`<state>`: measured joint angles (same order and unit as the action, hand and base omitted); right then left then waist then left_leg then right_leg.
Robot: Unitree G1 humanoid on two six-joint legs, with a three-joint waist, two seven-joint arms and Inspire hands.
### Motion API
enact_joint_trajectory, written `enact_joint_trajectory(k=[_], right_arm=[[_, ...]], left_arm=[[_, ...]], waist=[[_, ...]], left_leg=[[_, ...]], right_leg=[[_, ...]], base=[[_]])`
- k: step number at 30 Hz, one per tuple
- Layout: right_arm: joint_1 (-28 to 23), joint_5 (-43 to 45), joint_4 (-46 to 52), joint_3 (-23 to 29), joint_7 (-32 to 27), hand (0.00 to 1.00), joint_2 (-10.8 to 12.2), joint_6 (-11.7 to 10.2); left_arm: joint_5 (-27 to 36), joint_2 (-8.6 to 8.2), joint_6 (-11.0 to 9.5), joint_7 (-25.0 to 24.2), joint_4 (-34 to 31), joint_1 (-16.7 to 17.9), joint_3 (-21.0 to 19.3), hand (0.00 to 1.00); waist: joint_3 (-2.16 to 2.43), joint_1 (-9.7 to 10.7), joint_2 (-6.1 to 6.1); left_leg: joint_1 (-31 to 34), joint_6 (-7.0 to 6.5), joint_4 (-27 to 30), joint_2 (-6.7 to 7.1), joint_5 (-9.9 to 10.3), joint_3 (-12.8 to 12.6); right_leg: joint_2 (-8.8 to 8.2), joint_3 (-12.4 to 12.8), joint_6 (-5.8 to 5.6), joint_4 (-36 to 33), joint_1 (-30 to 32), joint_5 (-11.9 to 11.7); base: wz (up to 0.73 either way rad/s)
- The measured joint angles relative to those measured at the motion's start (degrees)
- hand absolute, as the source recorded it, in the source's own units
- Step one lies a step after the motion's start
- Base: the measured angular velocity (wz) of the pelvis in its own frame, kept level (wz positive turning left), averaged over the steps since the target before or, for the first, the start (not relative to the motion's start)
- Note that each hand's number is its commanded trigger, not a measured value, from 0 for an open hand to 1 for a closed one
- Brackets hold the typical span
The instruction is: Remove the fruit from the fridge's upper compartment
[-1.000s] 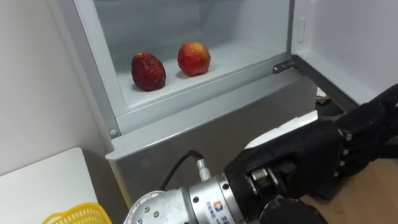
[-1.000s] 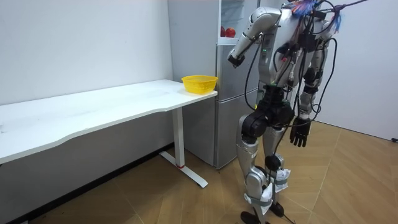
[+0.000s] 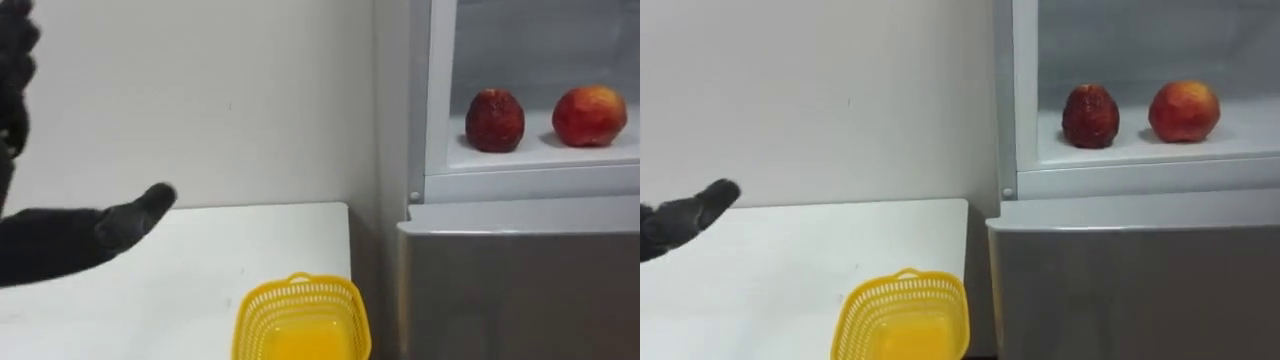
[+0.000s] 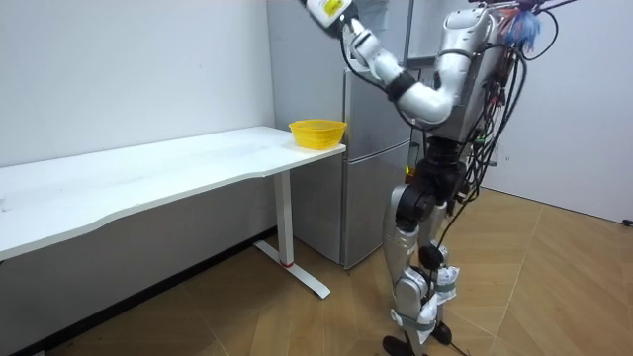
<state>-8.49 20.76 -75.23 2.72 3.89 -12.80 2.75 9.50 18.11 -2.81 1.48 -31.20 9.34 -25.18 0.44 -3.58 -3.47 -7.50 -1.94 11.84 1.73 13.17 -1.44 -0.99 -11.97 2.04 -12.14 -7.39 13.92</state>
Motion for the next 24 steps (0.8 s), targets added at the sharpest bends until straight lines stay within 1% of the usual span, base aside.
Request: enact_joint_trajectory(k=[1,2,3,4,5,6,7,9,10,11,12,13,15,16,17,18,19,20,21,22,23,24], right_arm=[[-0.4,-0.1,0.1,0.5,0.0,0.00,0.0,0.3],[-0.9,-0.6,0.2,1.1,0.0,0.00,-0.1,0.9],[-1.4,-1.2,0.2,1.0,0.0,0.00,-0.2,1.5],[-1.6,-1.3,0.1,1.0,-0.1,0.00,-0.2,1.8],[-1.7,-1.2,0.2,1.1,0.0,0.00,-0.4,2.4],[-1.7,-1.2,0.2,1.5,-0.1,0.00,-0.5,2.3],[-1.7,-1.2,0.2,1.9,-0.2,0.00,-0.5,2.3],[-1.8,-1.0,0.7,3.2,-0.9,0.00,-0.4,2.4],[-1.8,-1.0,1.0,3.3,-1.0,0.00,-0.4,2.4],[-2.0,-1.0,1.7,3.3,-1.3,0.00,-0.2,2.7],[-2.0,-1.0,1.9,3.3,-1.3,0.00,-0.2,2.9],[-2.0,-1.0,2.0,3.4,-1.2,0.00,-0.2,3.0],[-2.0,-1.0,2.3,4.0,-1.2,0.00,-0.1,3.3],[-2.0,-1.0,2.4,4.2,-1.2,0.00,0.0,3.4],[-2.2,-1.0,2.8,4.2,-1.2,0.00,0.3,3.6],[-2.1,-1.0,3.0,4.2,-1.2,0.00,0.5,3.7],[-2.1,-0.9,3.1,4.3,-1.2,0.00,0.6,3.7],[-1.8,-0.1,3.2,4.3,-1.2,0.00,0.8,3.7],[-1.7,0.2,3.3,4.2,-1.2,0.00,0.9,3.8],[-1.8,0.2,3.5,4.1,-1.2,0.00,1.0,3.9],[-1.9,0.3,3.7,3.8,-1.2,0.00,1.1,4.1],[-1.8,0.4,3.6,3.2,-1.1,0.00,1.1,4.4]], left_arm=[[0.1,-0.12,0.3,0.7,0.9,1.3,-0.3,0.00],[2.0,-0.88,1.2,1.6,2.3,3.3,-1.3,0.00],[4.7,-2.13,1.0,3.1,4.3,5.0,-2.0,0.00],[6.3,-2.60,0.9,3.9,5.8,5.7,-2.1,0.00],[9.2,-3.62,0.9,5.8,9.4,7.2,-2.5,0.00],[12.9,-4.39,0.8,7.4,14.1,8.8,-2.9,0.00],[14.9,-4.76,0.8,8.3,16.6,9.6,-2.9,0.00],[21.3,-6.87,1.0,11.7,27.5,12.1,-3.0,0.00],[22.5,-7.18,1.3,12.7,30.2,12.5,-3.0,0.00],[25.0,-7.67,1.7,14.8,35.1,13.0,-3.5,0.00],[27.5,-7.79,1.6,16.6,39.9,12.9,-4.0,0.00],[28.7,-7.80,1.6,17.4,42.3,12.9,-4.2,0.00],[32.3,-7.93,1.6,21.0,50.6,12.7,-5.0,0.00],[33.3,-8.01,1.6,21.9,51.8,12.7,-5.3,0.00],[35.6,-8.05,1.6,23.5,53.7,12.6,-5.8,0.00],[37.7,-8.04,1.5,24.7,55.1,12.4,-6.3,0.00],[37.9,-8.04,1.3,25.0,56.2,12.0,-6.4,0.00],[37.8,-8.05,0.7,25.4,59.3,11.5,-6.4,0.00],[37.7,-8.05,0.6,25.4,62.9,11.1,-6.2,0.00],[37.7,-8.05,0.6,25.4,64.8,11.0,-5.9,0.00],[37.0,-8.18,0.6,25.3,68.5,10.9,-4.8,0.00],[35.3,-8.50,0.7,24.8,72.1,11.0,-3.4,0.00]], waist=[[-0.05,0.1,0.05],[-0.18,-0.3,0.26],[-0.27,-0.9,0.52],[-0.28,-1.2,0.57],[-0.32,-1.5,0.68],[-0.35,-1.6,0.72],[-0.33,-1.6,0.77],[-0.34,-1.6,1.10],[-0.37,-1.7,1.22],[-0.49,-2.1,1.55],[-0.30,-2.7,2.03],[-0.17,-3.0,2.10],[-0.19,-3.3,3.05],[-0.21,-3.4,3.17],[-0.26,-3.9,3.26],[-0.21,-4.4,3.13],[-0.19,-4.5,2.98],[-0.21,-4.6,2.54],[-0.25,-4.5,2.27],[-0.13,-4.5,1.92],[-0.08,-4.5,1.41],[-0.15,-4.6,0.94]], left_leg=[[0.1,0.00,0.1,0.00,0.0,0.2],[0.2,0.00,0.1,-0.05,0.0,0.1],[0.1,0.02,0.0,-0.12,0.0,0.3],[0.1,0.02,0.0,-0.15,0.0,0.4],[0.0,0.02,0.0,-0.09,0.0,0.4],[0.0,0.02,0.0,-0.09,0.0,0.4],[0.0,0.02,0.0,-0.08,0.0,0.5],[-0.1,0.02,0.0,-0.07,0.0,0.6],[-0.1,0.02,-0.1,-0.05,0.0,0.6],[0.1,0.02,-0.1,-0.04,0.0,0.6],[0.2,0.02,0.0,-0.09,0.0,0.8],[0.2,0.02,0.0,-0.10,0.0,0.9],[0.3,0.00,0.0,0.00,0.0,1.9],[0.3,-0.01,0.0,0.02,0.0,2.0],[0.3,-0.03,-0.1,0.04,0.1,2.0],[0.2,-0.07,-0.2,0.08,0.1,2.1],[0.2,-0.10,-0.2,0.11,0.1,2.2],[0.1,-0.12,-0.5,0.14,0.1,2.2],[0.1,-0.13,-0.7,0.15,0.1,2.2],[0.0,-0.13,-0.9,0.16,0.1,2.2],[-0.3,-0.13,-1.1,0.15,0.1,2.1],[-0.7,-0.13,-1.3,0.08,0.1,1.8]], right_leg=[[0.01,-0.2,0.01,0.0,0.1,0.0],[0.03,-0.4,0.05,-0.1,0.2,0.1],[0.01,-0.6,0.11,-0.2,0.2,0.1],[0.00,-0.6,0.16,-0.4,0.1,0.1],[-0.08,-0.7,0.20,-0.6,0.1,0.2],[-0.08,-0.7,0.21,-0.6,0.1,0.2],[-0.09,-0.8,0.22,-0.6,0.1,0.2],[-0.13,-0.7,0.17,-0.6,0.1,0.2],[-0.13,-0.7,0.16,-0.6,0.2,0.3],[-0.13,-0.8,0.18,-0.7,0.3,0.3],[-0.14,-0.9,0.19,-0.6,0.4,0.3],[-0.14,-0.9,0.19,-0.6,0.3,0.3],[-0.25,-1.4,0.09,-0.4,0.0,0.3],[-0.30,-1.5,0.06,-0.4,0.0,0.3],[-0.31,-1.5,0.01,-0.4,0.0,0.2],[-0.34,-1.5,-0.02,-0.4,0.0,0.2],[-0.36,-1.5,-0.03,-0.5,0.0,0.2],[-0.40,-1.5,-0.07,-0.6,0.0,0.2],[-0.41,-1.5,-0.10,-0.6,-0.1,0.2],[-0.42,-1.5,-0.11,-0.6,-0.2,0.2],[-0.42,-1.4,-0.11,-0.5,-0.5,0.2],[-0.35,-1.0,-0.08,-0.6,-0.5,0.2]], base=[[0.21],[0.12],[0.05],[0.00],[-0.03],[0.00],[0.00],[0.00],[0.00],[0.00],[0.00],[0.07],[0.16],[0.11],[0.00],[0.00],[0.00],[0.00],[-0.05],[-0.04],[-0.09],[-0.10]])
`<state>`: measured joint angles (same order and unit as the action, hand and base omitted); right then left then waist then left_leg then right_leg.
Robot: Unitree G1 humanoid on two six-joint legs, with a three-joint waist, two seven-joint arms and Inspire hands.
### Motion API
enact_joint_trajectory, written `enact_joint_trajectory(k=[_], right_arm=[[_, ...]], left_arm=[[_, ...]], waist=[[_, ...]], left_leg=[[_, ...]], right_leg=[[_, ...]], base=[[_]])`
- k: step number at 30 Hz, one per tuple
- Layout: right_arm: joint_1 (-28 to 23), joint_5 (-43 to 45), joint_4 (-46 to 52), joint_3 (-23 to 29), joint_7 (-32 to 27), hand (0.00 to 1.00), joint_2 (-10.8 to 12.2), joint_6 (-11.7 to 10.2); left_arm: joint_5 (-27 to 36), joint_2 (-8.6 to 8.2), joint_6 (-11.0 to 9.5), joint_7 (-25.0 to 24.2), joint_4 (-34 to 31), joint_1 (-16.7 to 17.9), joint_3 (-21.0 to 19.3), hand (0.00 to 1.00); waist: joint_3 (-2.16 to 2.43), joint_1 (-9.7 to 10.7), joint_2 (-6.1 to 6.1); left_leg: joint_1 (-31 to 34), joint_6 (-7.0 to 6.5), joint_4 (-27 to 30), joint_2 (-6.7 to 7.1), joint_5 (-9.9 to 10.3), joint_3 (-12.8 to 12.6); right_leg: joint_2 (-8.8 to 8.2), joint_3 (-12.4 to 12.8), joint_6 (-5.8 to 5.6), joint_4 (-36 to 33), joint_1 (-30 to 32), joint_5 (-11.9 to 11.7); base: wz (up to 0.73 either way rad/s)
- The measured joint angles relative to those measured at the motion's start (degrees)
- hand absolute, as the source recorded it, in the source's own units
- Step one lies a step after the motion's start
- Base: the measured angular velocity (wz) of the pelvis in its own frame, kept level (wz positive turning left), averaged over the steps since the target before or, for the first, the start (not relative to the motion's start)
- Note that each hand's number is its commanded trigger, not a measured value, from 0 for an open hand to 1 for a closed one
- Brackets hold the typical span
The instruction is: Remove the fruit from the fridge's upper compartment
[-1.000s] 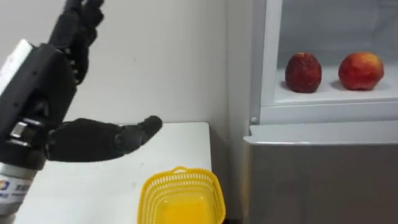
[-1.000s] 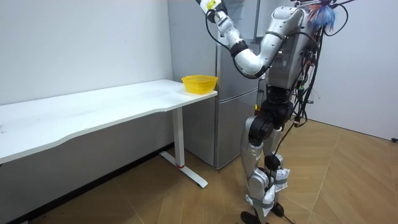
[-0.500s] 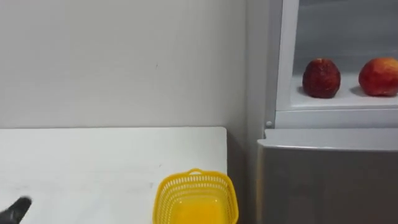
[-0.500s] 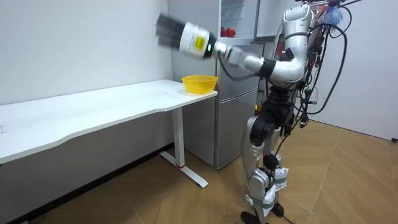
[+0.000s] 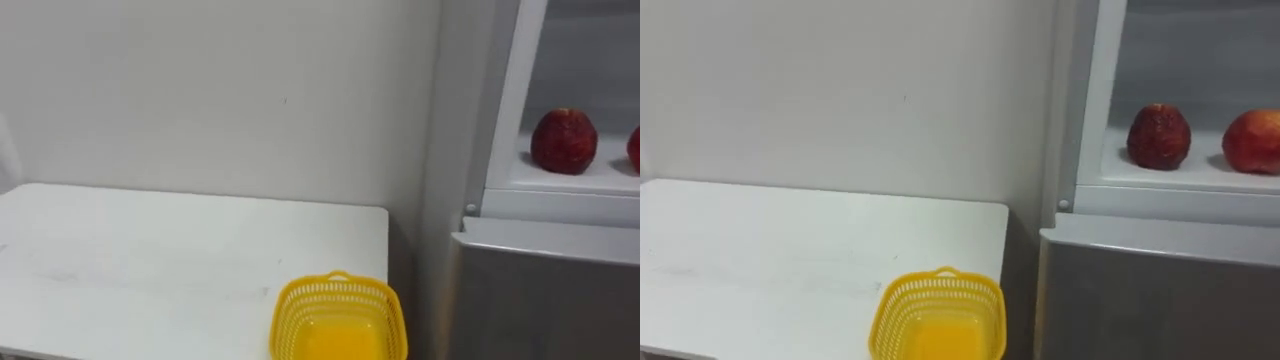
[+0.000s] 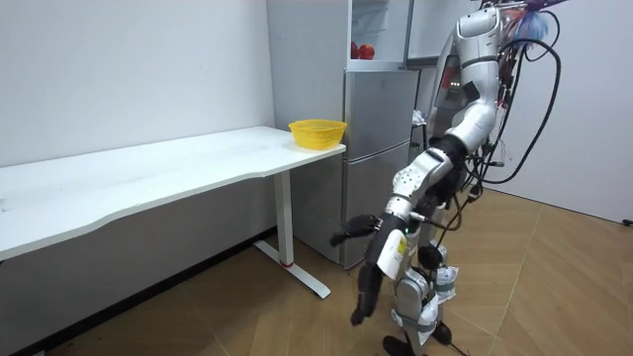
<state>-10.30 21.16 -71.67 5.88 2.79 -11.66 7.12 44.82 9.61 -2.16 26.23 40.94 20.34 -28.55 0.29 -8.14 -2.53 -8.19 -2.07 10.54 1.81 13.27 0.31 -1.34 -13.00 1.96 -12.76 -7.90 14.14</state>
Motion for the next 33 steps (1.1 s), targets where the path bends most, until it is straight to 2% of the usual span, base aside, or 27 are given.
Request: enact_joint_trajectory(k=[4,6,9,13,15,19,22,25,26,27,28,29,30,31,32,33], right_arm=[[-0.4,1.0,0.0,-0.1,0.7,0.00,0.4,0.0],[-0.4,-0.2,0.0,-0.3,1.0,0.00,0.5,0.3],[0.1,-0.6,-0.3,-0.2,1.0,0.00,0.6,-0.1],[0.2,-1.3,0.6,-0.3,0.9,0.00,1.0,-0.2],[0.0,-3.5,1.0,-1.9,0.2,0.00,1.1,-0.2],[0.1,-4.5,2.2,-2.2,-1.7,0.00,1.8,-0.3],[0.2,-7.6,4.6,-2.1,-4.3,0.00,1.9,-1.9],[0.4,-14.0,9.3,-1.8,-7.5,0.00,2.0,-3.5],[1.2,-17.6,11.1,-0.6,-8.5,0.00,2.2,-4.7],[1.0,-18.0,15.5,0.5,-9.3,0.00,2.7,-5.2],[0.8,-17.9,18.4,1.0,-9.6,0.00,2.9,-5.4],[0.8,-19.6,24.3,1.6,-10.4,0.00,3.3,-6.1],[1.1,-21.4,30.0,2.1,-11.5,0.00,3.7,-7.3],[1.1,-21.0,33.7,2.9,-12.0,0.00,4.4,-7.4],[1.1,-19.8,42.0,2.9,-13.7,0.00,5.6,-7.7],[1.3,-19.7,47.6,1.8,-15.4,0.00,5.6,-10.3]], left_arm=[[-8.1,-1.20,0.5,-3.1,10.1,0.7,4.6,0.00],[-14.5,-1.68,1.4,-5.7,15.5,-0.4,8.0,0.00],[-21.6,-1.92,2.3,-8.4,17.3,-0.1,13.1,0.00],[-31.5,-2.21,2.6,-11.3,17.3,-0.9,16.2,0.00],[-36.2,-2.21,2.7,-12.4,17.2,-2.2,19.1,0.00],[-39.8,-2.30,2.9,-13.2,17.2,-3.4,23.7,0.00],[-42.7,-2.25,2.9,-14.7,17.2,-4.0,25.5,0.00],[-45.0,-2.14,2.6,-16.0,17.2,-5.0,25.5,0.00],[-45.1,-2.14,2.4,-16.4,17.2,-5.1,25.5,0.00],[-46.8,-2.14,1.8,-17.1,17.2,-5.4,25.3,0.00],[-47.9,-2.13,1.4,-17.4,17.2,-5.4,25.3,0.00],[-48.4,-2.11,0.9,-18.0,17.2,-5.5,25.5,0.00],[-48.3,-2.17,0.4,-18.4,17.2,-5.8,25.4,0.00],[-48.4,-2.21,0.0,-18.5,17.3,-5.7,25.4,0.00],[-48.5,-2.21,-0.7,-18.6,17.7,-5.7,25.4,0.00],[-48.5,-2.07,-0.9,-18.5,17.6,-5.3,25.5,0.00]], waist=[[0.01,1.7,0.16],[0.00,2.3,0.68],[0.01,3.7,1.37],[-0.01,4.9,1.74],[-0.03,5.9,1.87],[-0.09,7.2,2.11],[-0.12,7.8,2.08],[-0.25,7.9,2.25],[-0.27,8.1,2.22],[-0.44,8.1,2.61],[-0.76,8.2,2.40],[-0.78,8.5,2.42],[-1.04,9.0,2.16],[-1.04,9.2,2.18],[-1.07,9.2,2.05],[-1.07,9.5,2.08]], left_leg=[[0.2,0.01,0.3,-0.05,0.0,0.0],[0.7,0.01,0.4,-0.01,0.0,0.1],[0.6,0.00,0.8,-0.01,0.0,0.1],[0.5,0.00,0.7,0.00,0.0,0.0],[0.5,0.00,0.7,-0.01,0.0,-0.1],[0.3,0.01,0.4,-0.19,0.0,-0.9],[-0.4,0.02,-0.3,-0.34,0.0,-1.8],[0.1,0.00,-0.5,-0.36,0.0,-2.4],[0.6,0.00,-0.5,-0.44,0.0,-2.6],[0.8,-0.01,-0.1,-0.44,0.0,-2.7],[1.0,-0.01,0.0,-0.44,0.0,-2.8],[1.5,-0.02,0.1,-0.30,0.0,-2.8],[1.9,-0.03,0.2,-0.17,0.0,-3.0],[1.8,-0.03,0.1,-0.14,0.0,-3.2],[1.9,-0.02,0.1,-0.15,0.0,-3.5],[1.8,-0.01,0.1,-0.20,-0.1,-4.1]], right_leg=[[-0.06,-0.5,0.04,0.2,-0.1,0.1],[-0.27,-1.3,0.02,0.3,-0.1,0.1],[-0.22,-1.4,0.00,0.4,-0.4,0.1],[-0.23,-1.3,0.00,0.3,-0.5,0.1],[-0.26,-1.1,0.01,0.1,-0.3,0.1],[0.00,-0.4,0.03,0.1,-0.3,0.0],[0.26,0.9,0.03,0.1,-0.1,0.0],[0.41,1.7,-0.04,0.1,0.7,-0.1],[0.41,1.7,-0.02,0.2,1.3,-0.2],[0.43,1.9,-0.01,0.2,1.6,-0.3],[0.43,2.0,-0.01,0.2,1.7,-0.3],[0.38,1.9,-0.04,0.2,2.1,-0.3],[0.39,2.0,-0.08,0.2,2.5,-0.4],[0.41,2.2,-0.08,0.2,2.8,-0.4],[0.54,2.7,-0.04,0.0,3.0,-0.4],[0.67,3.1,0.02,0.2,3.0,-0.5]], base=[[0.03],[0.13],[0.03],[0.00],[0.00],[-0.09],[-0.20],[-0.10],[-0.09],[-0.08],[-0.06],[0.00],[0.00],[-0.10],[-0.19],[-0.18]])
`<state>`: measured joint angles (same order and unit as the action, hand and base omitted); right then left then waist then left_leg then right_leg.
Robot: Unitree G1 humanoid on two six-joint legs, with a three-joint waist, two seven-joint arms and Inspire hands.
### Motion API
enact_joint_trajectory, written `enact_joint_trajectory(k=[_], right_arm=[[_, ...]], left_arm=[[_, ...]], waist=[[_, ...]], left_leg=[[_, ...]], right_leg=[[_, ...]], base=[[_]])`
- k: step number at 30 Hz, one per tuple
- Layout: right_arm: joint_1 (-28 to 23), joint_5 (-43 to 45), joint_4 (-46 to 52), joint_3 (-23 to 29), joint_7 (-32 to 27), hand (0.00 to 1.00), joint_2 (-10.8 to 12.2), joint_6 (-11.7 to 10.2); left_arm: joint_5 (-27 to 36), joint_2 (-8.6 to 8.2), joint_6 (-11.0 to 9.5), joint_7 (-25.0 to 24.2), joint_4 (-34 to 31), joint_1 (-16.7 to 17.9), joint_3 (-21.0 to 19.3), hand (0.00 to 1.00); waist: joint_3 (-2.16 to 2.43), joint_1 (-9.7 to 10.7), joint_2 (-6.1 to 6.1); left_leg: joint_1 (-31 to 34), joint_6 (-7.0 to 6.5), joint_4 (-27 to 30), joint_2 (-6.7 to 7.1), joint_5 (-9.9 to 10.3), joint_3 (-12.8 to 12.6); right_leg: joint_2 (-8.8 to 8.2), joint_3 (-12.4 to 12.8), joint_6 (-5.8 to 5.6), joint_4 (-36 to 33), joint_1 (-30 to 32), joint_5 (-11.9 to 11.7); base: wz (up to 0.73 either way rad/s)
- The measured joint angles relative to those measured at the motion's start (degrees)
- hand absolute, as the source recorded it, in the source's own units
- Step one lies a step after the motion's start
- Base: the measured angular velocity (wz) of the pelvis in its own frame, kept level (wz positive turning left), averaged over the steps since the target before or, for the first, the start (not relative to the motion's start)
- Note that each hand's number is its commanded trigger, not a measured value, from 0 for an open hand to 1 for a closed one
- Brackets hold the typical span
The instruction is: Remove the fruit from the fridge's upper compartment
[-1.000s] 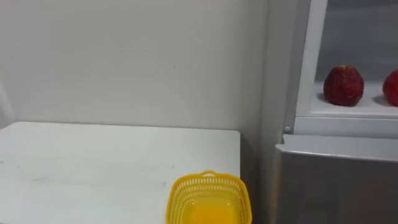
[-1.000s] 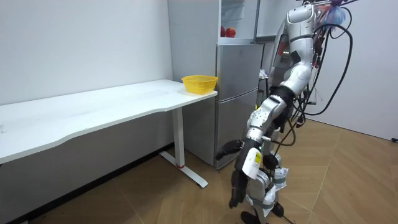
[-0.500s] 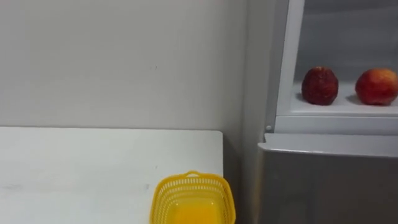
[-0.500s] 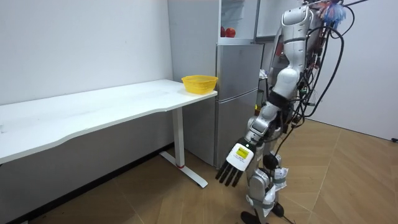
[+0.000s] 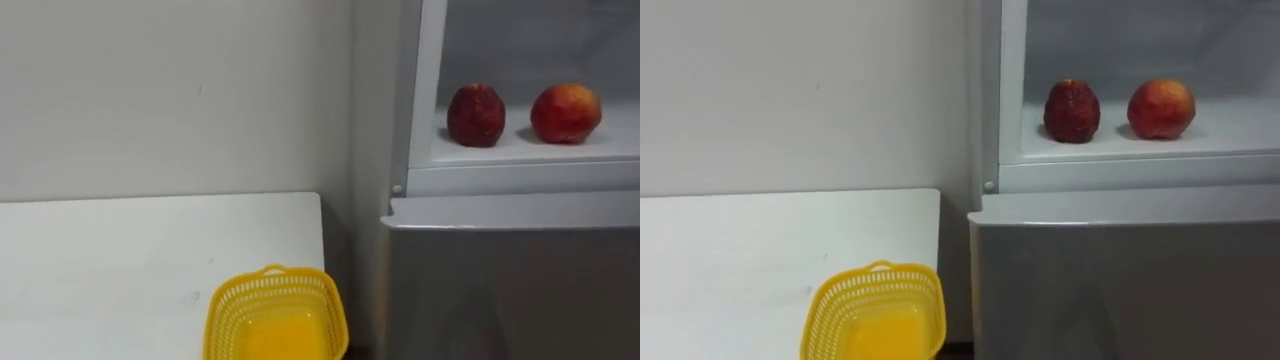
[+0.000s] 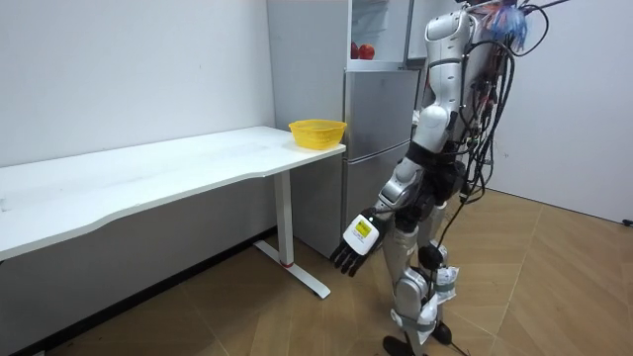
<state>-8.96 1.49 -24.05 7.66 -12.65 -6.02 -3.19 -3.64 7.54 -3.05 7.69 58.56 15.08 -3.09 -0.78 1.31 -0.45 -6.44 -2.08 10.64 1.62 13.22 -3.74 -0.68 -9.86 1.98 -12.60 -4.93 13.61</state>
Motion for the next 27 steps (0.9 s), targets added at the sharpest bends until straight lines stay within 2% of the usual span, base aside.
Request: enact_joint_trajectory(k=[1,2,3,5,7,10,11,12,15,18,23,24,27], right_arm=[[-0.4,-0.6,1.6,-0.5,-1.6,0.00,0.2,0.5],[-1.6,-0.6,1.5,-0.3,-3.5,0.00,0.8,0.1],[-3.6,0.2,2.9,-0.3,-4.5,0.00,0.8,-0.4],[-4.6,1.6,7.0,0.2,-6.2,0.00,0.8,-0.6],[-4.8,4.4,12.2,1.4,-8.5,0.00,0.8,-2.0],[-4.9,12.1,25.5,1.3,-10.8,0.00,0.0,-4.5],[-4.9,14.8,29.9,1.0,-12.0,0.00,-0.3,-7.0],[-4.9,16.6,33.8,0.6,-13.1,0.00,-0.6,-8.5],[-4.6,20.2,41.8,0.4,-15.1,0.00,-0.9,-10.1],[-4.1,21.5,43.8,0.3,-17.8,0.00,-1.2,-11.8],[-4.0,21.5,45.3,0.3,-21.4,0.00,-1.5,-12.5],[-3.7,21.4,45.3,0.3,-21.9,0.00,-1.6,-12.8],[-2.7,21.3,45.6,0.0,-23.6,0.00,-2.0,-13.4]], left_arm=[[0.2,0.11,-0.1,0.2,-0.1,0.1,0.0,0.00],[-0.2,0.18,-0.8,0.5,-0.2,0.2,-0.1,0.00],[-1.1,-0.08,-1.5,0.6,-0.1,0.6,-0.1,0.00],[-1.3,-0.46,-1.9,0.5,-0.1,0.7,-0.1,0.00],[-2.7,-0.32,-2.1,0.1,0.1,0.9,-0.2,0.00],[-2.7,0.21,-3.5,-0.5,2.3,0.2,0.1,0.00],[-2.7,0.76,-4.1,-0.5,3.2,0.3,0.4,0.00],[-2.7,1.44,-4.1,-0.3,3.6,0.5,1.1,0.00],[-2.7,1.74,-4.1,0.3,4.7,1.1,1.8,0.00],[-2.7,1.95,-4.0,0.6,7.5,1.3,2.8,0.00],[-3.7,2.03,-3.5,-0.1,8.0,0.9,4.5,0.00],[-3.7,2.07,-3.4,-0.6,8.2,0.9,4.6,0.00],[-3.7,2.11,-3.3,-1.4,8.5,1.1,5.3,0.00]], waist=[[0.04,0.0,0.23],[0.34,0.0,0.52],[0.33,-0.2,0.43],[0.41,0.4,0.16],[0.45,0.7,-0.07],[0.77,0.7,-0.58],[0.87,0.8,-0.64],[0.98,0.8,-0.51],[1.09,1.0,-0.30],[0.93,1.0,-0.30],[0.65,0.3,0.21],[0.85,0.1,0.32],[1.06,-0.3,0.71]], left_leg=[[-0.1,0.09,0.0,-0.01,-0.1,-0.2],[-0.2,0.13,-0.1,-0.01,-0.1,-0.2],[-0.2,0.12,-0.3,-0.02,-0.1,-0.2],[0.5,0.12,-0.3,-0.09,-0.1,-0.7],[0.9,0.12,-0.3,-0.14,-0.1,-1.0],[0.8,0.12,-0.3,-0.19,-0.1,-1.7],[0.7,0.12,-0.3,-0.27,-0.1,-1.8],[0.7,0.12,-0.3,-0.33,-0.1,-1.9],[0.6,0.12,-0.2,-0.44,-0.1,-1.9],[-0.1,0.12,-0.3,-0.82,0.0,-1.9],[0.0,0.09,-1.0,-0.91,0.0,-1.8],[0.0,0.08,-0.9,-0.89,0.0,-1.8],[0.0,0.09,-0.8,-0.78,-0.1,-1.8]], right_leg=[[0.02,0.1,0.01,0.1,-0.1,0.0],[0.06,0.1,0.02,0.4,-0.4,0.0],[0.10,0.2,0.00,0.8,-0.5,-0.2],[0.11,0.4,-0.01,0.8,0.1,-0.4],[0.20,1.2,-0.06,0.9,0.6,-0.6],[0.73,1.9,-0.14,0.7,0.9,-0.8],[0.81,1.9,-0.13,0.9,0.5,-0.9],[0.83,1.8,-0.12,1.0,0.3,-0.9],[0.91,1.8,-0.10,0.9,0.4,-0.9],[0.84,1.8,-0.03,0.8,-0.1,-1.0],[0.90,2.1,-0.01,0.7,0.3,-1.0],[0.90,2.0,0.02,0.6,0.2,-1.0],[0.91,1.9,0.17,0.6,0.2,-1.2]], base=[[-0.08],[0.00],[-0.06],[-0.22],[-0.17],[-0.12],[0.00],[0.07],[0.11],[0.01],[0.00],[0.00],[0.00]])
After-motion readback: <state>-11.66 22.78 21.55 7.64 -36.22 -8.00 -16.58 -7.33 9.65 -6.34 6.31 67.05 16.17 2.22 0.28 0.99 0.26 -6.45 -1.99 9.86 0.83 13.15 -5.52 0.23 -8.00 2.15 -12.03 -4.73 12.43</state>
